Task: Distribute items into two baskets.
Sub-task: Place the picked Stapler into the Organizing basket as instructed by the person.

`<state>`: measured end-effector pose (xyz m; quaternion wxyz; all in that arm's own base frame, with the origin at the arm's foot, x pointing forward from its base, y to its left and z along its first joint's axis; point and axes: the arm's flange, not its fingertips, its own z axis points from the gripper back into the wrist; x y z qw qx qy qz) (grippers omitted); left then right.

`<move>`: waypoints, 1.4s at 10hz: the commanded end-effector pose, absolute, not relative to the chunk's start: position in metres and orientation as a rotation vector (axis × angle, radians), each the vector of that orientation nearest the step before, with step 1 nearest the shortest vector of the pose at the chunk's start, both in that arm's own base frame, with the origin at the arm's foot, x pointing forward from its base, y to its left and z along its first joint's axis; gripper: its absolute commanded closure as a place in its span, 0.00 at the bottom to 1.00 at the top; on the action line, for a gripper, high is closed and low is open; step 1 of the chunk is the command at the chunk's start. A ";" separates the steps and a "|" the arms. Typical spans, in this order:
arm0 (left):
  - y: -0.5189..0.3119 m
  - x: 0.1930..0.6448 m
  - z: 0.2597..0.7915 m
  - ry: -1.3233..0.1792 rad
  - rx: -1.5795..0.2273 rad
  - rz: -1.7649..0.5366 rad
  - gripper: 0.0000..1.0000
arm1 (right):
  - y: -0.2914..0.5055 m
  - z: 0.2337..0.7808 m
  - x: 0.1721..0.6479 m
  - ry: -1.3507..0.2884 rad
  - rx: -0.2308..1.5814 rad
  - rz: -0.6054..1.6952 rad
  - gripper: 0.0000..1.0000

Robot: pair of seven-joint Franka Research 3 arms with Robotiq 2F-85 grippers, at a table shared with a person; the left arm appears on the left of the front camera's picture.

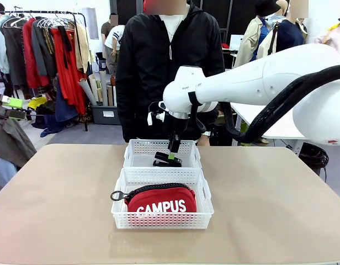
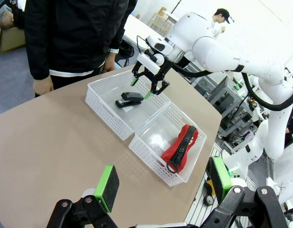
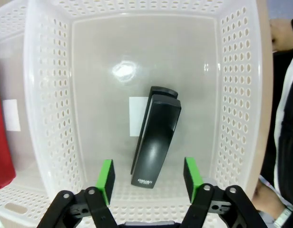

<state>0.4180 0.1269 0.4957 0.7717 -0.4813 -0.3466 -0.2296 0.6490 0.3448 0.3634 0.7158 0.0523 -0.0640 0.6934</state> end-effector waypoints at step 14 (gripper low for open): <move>0.127 0.417 0.497 -0.756 -1.044 -0.497 0.00 | 0.347 0.384 0.635 -0.140 0.075 1.517 0.00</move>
